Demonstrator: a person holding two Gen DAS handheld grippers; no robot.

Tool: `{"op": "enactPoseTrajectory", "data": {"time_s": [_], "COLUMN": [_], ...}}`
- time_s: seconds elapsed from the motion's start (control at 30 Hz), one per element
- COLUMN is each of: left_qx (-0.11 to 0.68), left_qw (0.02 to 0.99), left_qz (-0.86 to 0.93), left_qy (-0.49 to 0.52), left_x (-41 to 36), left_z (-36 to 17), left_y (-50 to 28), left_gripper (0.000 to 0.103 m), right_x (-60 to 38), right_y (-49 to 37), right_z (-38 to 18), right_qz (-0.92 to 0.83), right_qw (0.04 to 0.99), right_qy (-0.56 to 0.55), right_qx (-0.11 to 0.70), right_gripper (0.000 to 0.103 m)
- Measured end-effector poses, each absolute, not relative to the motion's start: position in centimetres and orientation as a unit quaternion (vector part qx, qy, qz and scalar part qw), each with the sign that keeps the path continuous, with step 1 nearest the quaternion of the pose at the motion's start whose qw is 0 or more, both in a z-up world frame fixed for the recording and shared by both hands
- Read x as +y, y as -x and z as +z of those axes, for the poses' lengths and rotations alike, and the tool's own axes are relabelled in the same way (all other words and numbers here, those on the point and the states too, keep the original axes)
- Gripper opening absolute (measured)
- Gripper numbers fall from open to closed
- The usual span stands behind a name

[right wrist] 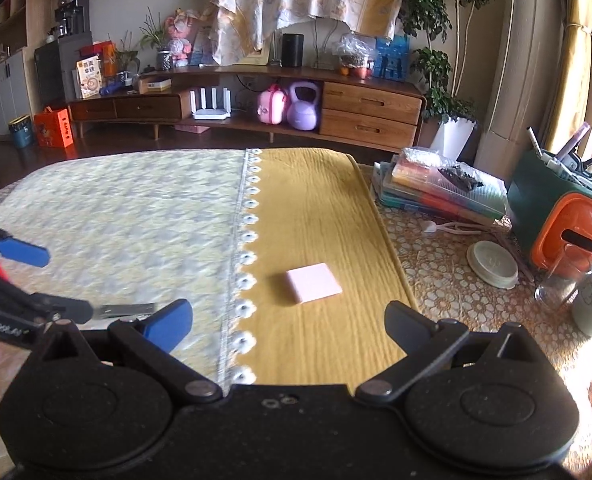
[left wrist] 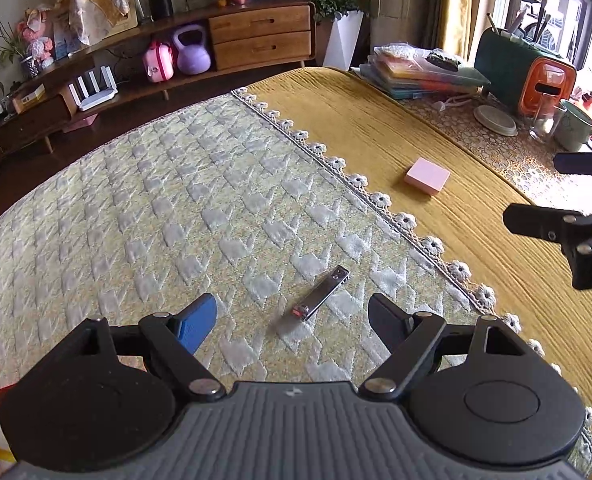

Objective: Organize rigid objects
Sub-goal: 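Move the left gripper to the nail clipper while the right approaches the pink pad, then close the left gripper on the nail clipper while the right grasps the pink pad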

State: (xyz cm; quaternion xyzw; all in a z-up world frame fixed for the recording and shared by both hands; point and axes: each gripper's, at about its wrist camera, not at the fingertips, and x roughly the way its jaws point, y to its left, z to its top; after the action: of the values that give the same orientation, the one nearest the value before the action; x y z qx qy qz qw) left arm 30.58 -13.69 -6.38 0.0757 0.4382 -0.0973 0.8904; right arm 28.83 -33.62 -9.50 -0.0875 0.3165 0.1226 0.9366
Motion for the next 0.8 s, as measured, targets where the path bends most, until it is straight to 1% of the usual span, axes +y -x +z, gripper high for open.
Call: {"op": "enactPoseTrajectory", "data": {"time_s": [0.2, 0.37, 0.6, 0.63, 0.67, 0.77, 0.8], "left_qx": [0.452, 0.453, 0.455, 0.457, 0.459, 0.458, 0.456], "left_qw": [0.88, 0.877, 0.873, 0.872, 0.871, 0.872, 0.873], "left_qz": [-0.117, -0.136, -0.146, -0.146, -0.146, -0.149, -0.151], "left_qy": [-0.085, -0.085, -0.094, -0.094, -0.096, -0.085, -0.084], "left_x": [-14.3, -14.3, -14.2, -14.2, -14.2, -14.2, -14.2], "left_z": [-8.6, -9.8, -11.2, -11.4, -11.6, -11.8, -11.7], "left_y": [-32.8, -33.5, -34.1, -34.1, -34.2, -34.5, -34.5], "left_gripper": [0.083, 0.083, 0.083, 0.082, 0.082, 0.076, 0.072], "right_x": [-34.1, -33.9, -33.8, -33.7, -33.7, -33.7, -33.7], "right_y": [-32.9, -35.8, -38.2, -38.4, -38.7, -39.3, -39.5], "right_z": [-11.6, -13.2, -14.7, -14.8, -14.9, -15.4, -15.6], "right_qz": [0.132, 0.141, 0.14, 0.139, 0.138, 0.135, 0.134], "right_qw": [0.928, 0.924, 0.92, 0.92, 0.92, 0.918, 0.918], "right_qy": [0.095, 0.084, 0.082, 0.083, 0.083, 0.079, 0.079], "right_qx": [0.335, 0.346, 0.356, 0.357, 0.358, 0.363, 0.365], "right_gripper": [0.101, 0.098, 0.096, 0.094, 0.091, 0.086, 0.084]}}
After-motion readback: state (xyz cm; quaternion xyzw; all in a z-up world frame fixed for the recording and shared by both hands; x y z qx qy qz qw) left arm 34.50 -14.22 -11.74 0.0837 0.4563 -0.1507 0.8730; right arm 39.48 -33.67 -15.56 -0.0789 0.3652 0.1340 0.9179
